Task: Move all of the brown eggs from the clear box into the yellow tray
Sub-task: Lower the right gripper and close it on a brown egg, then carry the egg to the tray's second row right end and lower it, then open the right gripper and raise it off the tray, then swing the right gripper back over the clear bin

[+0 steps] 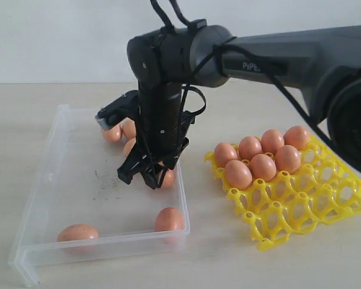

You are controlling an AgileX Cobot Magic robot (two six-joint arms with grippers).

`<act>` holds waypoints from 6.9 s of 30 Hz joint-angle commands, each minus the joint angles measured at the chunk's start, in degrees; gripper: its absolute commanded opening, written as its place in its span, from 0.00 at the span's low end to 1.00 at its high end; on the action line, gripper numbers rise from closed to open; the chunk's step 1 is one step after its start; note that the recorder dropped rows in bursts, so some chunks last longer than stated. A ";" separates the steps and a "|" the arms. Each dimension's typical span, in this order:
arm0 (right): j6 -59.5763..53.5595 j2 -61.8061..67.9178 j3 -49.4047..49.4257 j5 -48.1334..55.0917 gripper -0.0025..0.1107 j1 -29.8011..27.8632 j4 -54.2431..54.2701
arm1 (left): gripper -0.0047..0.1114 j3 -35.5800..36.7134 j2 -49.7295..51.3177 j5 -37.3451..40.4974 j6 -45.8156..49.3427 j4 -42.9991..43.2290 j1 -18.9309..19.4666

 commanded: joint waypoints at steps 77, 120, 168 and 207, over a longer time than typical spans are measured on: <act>9.70 -51.30 89.49 -107.23 0.02 -24.18 20.89 | 0.07 -0.18 -0.15 -0.92 -0.42 -0.61 -1.97; 14.47 -21.49 77.89 -107.86 0.55 -30.37 7.58 | 0.07 -0.18 -0.15 -0.92 -0.42 -0.61 -1.97; 62.75 -60.83 77.89 -115.89 0.02 -14.39 -54.79 | 0.07 -0.18 -0.15 -0.92 -0.42 -0.61 -1.97; 28.42 -59.93 76.19 -103.80 0.02 2.57 -43.56 | 0.07 -0.18 -0.15 -0.92 -0.42 -0.61 -1.97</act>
